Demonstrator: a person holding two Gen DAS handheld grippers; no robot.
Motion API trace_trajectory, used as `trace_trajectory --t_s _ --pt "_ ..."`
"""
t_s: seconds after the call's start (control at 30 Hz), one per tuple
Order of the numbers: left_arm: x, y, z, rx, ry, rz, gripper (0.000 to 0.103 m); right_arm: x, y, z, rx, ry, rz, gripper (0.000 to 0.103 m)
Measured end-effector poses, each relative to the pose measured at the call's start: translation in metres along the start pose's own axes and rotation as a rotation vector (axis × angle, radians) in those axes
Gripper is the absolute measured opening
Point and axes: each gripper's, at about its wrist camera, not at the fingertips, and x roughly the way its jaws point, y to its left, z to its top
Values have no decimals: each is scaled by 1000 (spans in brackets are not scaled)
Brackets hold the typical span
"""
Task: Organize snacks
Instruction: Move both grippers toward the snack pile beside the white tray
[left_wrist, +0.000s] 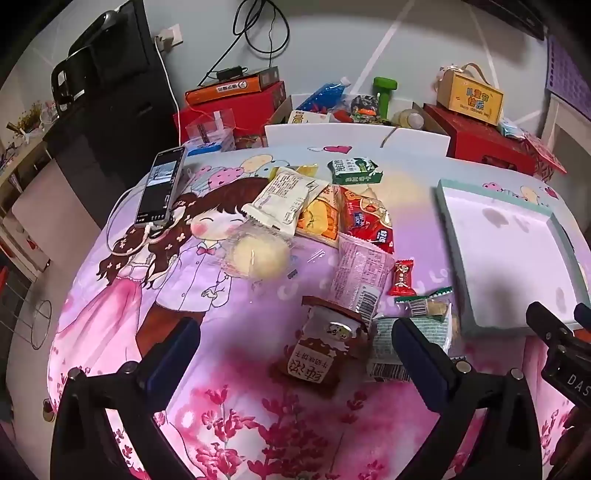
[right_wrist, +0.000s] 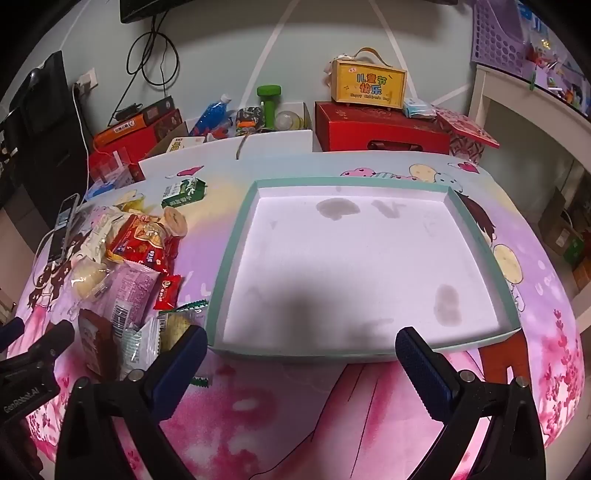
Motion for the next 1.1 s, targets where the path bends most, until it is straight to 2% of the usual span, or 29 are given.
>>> trace_trajectory --t_s 0.2,0.4,0.8,1.1 --pt "4 -5 -2 16 4 32 103 1 -1 -4 3 -2 21 103" --pt "10 1 -3 7 17 13 103 -1 5 -3 -16 -3 25 103" --pt "16 4 -5 12 35 42 103 -1 10 -4 -31 6 44 103" --pt "21 4 -6 14 50 22 103 1 14 -5 -41 5 55 103"
